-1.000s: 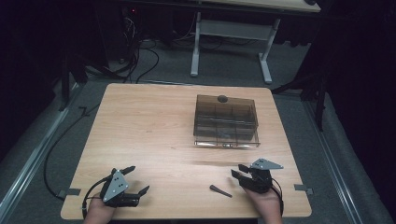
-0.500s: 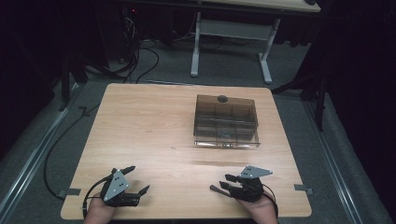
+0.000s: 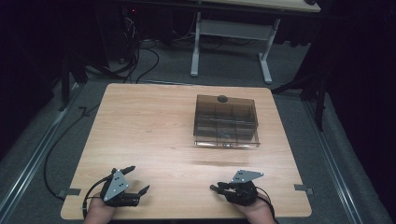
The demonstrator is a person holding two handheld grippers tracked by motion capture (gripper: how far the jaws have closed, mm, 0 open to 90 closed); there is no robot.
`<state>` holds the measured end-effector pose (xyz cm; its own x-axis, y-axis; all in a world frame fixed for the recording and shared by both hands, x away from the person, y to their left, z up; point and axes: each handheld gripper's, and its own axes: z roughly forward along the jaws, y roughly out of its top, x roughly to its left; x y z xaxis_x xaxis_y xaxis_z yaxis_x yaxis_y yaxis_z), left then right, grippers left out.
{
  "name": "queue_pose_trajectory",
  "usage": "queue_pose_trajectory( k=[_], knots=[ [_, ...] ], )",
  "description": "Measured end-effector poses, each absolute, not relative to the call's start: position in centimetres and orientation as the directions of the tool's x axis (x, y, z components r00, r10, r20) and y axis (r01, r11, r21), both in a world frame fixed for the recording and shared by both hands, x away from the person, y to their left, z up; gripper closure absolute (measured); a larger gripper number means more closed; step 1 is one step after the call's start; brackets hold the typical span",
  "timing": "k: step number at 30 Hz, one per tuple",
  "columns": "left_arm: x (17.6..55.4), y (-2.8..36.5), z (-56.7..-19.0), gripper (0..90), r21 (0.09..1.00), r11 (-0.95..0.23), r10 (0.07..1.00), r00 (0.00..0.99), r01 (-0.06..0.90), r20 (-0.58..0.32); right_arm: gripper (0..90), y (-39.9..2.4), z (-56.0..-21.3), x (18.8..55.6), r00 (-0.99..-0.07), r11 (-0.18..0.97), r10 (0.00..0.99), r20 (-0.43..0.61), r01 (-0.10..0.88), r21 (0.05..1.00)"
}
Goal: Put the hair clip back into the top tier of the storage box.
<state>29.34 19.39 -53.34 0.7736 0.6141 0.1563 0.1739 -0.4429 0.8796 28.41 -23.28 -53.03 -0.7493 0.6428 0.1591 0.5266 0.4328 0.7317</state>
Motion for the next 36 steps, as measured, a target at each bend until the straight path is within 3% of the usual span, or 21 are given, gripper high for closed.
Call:
queue_pose_trajectory(
  k=[9, 21, 36],
  knots=[
    [29.3, 19.4, -53.3, 15.2, 0.879, -0.444, 0.613, 0.775, 0.174, 0.157, 82.0, -23.2, -53.0, 28.4, -0.752, 0.442, 0.641, 0.153, 0.525, 0.727],
    [29.4, 19.4, -53.3, 15.2, 0.878, -0.446, 0.611, 0.776, 0.175, 0.156, 82.0, -23.8, -51.9, 28.3, -0.73, 0.415, 0.673, 0.118, 0.504, 0.757],
    [29.4, 19.4, -53.3, 15.2, 0.878, -0.446, 0.611, 0.776, 0.174, 0.156, 82.0, -29.6, -51.4, 29.1, -0.543, 0.309, 0.837, 0.067, 0.571, 0.761]
  ],
)
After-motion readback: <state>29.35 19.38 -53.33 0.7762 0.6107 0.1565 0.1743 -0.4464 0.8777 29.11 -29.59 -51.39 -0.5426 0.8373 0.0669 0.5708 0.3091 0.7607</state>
